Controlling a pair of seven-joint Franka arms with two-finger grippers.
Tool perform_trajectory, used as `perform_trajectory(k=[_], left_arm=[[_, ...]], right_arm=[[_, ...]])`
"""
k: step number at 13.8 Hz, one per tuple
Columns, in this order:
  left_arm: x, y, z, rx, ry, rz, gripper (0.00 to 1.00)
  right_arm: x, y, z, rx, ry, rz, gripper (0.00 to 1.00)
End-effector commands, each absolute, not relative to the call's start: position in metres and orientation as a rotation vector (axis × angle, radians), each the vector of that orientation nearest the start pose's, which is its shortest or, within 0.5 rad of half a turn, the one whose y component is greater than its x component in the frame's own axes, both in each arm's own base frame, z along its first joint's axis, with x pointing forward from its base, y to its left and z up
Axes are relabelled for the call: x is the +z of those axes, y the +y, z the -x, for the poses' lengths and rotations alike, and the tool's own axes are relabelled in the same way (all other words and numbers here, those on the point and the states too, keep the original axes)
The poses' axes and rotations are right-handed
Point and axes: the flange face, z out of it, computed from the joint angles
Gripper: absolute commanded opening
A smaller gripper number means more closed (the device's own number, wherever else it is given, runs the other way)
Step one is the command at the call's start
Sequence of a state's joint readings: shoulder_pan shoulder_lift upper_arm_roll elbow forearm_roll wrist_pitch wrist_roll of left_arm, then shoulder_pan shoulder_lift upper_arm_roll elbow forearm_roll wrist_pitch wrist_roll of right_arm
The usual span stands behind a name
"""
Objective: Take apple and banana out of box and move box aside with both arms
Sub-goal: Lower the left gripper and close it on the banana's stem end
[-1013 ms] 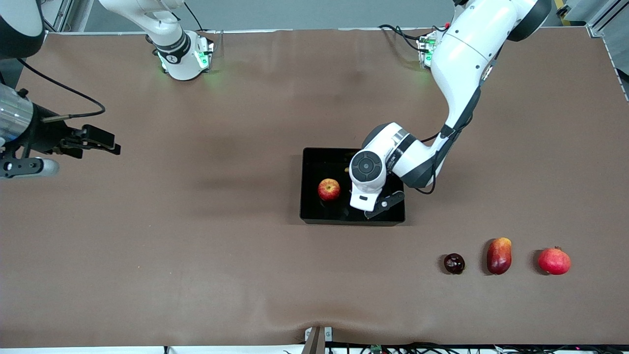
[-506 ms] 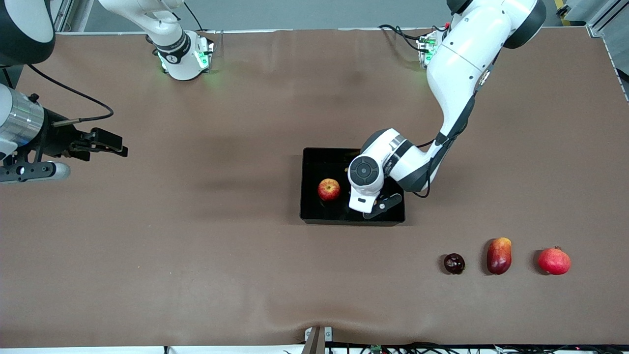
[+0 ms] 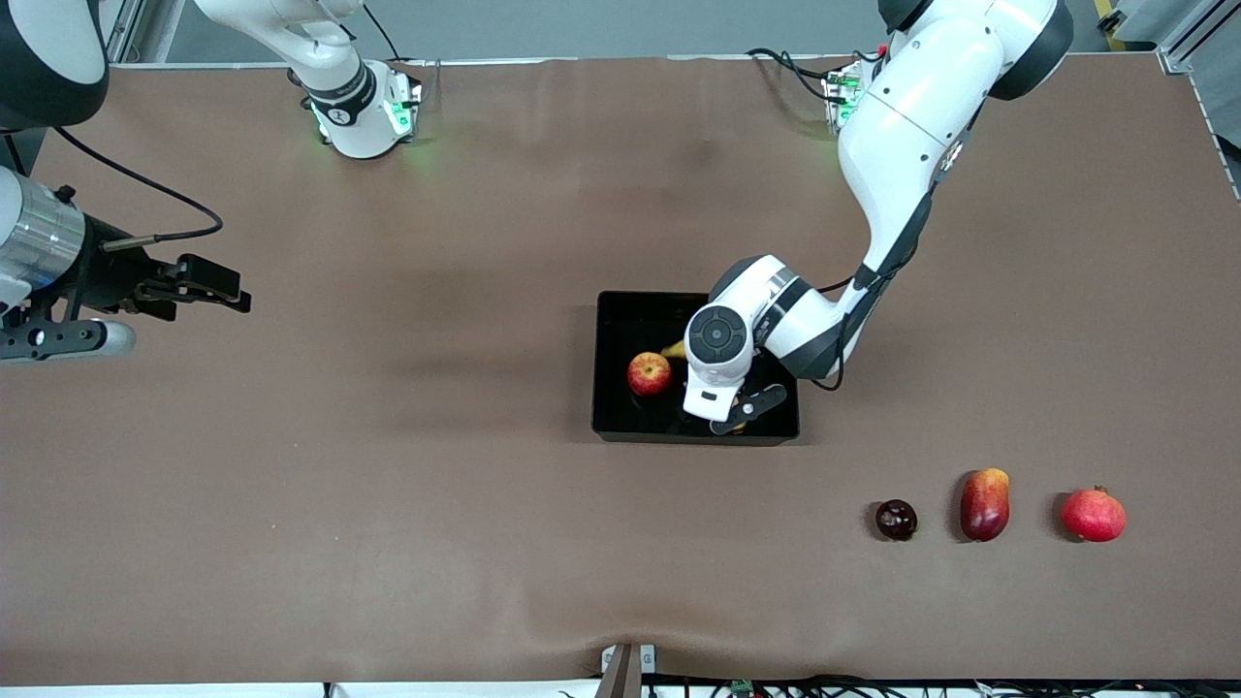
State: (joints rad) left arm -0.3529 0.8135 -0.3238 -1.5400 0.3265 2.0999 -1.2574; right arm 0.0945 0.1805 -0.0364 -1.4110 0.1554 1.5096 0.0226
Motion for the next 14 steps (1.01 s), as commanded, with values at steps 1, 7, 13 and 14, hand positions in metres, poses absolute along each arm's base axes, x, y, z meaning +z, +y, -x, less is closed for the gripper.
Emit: perform_trajectory(k=[1, 7, 13, 14], left_arm=[[0.169, -0.392, -0.558, 0.112, -0.674, 2.867, 0.0], [0.235, -0.387, -0.56, 0.092, -0.66, 2.804, 0.0], [0.338, -0.376, -0.568, 0.04, -0.643, 2.829, 0.0], [0.354, -0.373, -0.572, 0.039, -0.625, 2.841, 0.0]], right_arm=[[0.598, 0.061, -0.598, 0.115, -0.059, 2.982, 1.0], [0.599, 0.061, -0.598, 0.112, -0.06, 2.984, 1.0], [0.603, 0.061, -0.597, 0.101, -0.065, 2.99, 1.0], [0.603, 0.059, -0.598, 0.1, -0.063, 2.989, 1.0]])
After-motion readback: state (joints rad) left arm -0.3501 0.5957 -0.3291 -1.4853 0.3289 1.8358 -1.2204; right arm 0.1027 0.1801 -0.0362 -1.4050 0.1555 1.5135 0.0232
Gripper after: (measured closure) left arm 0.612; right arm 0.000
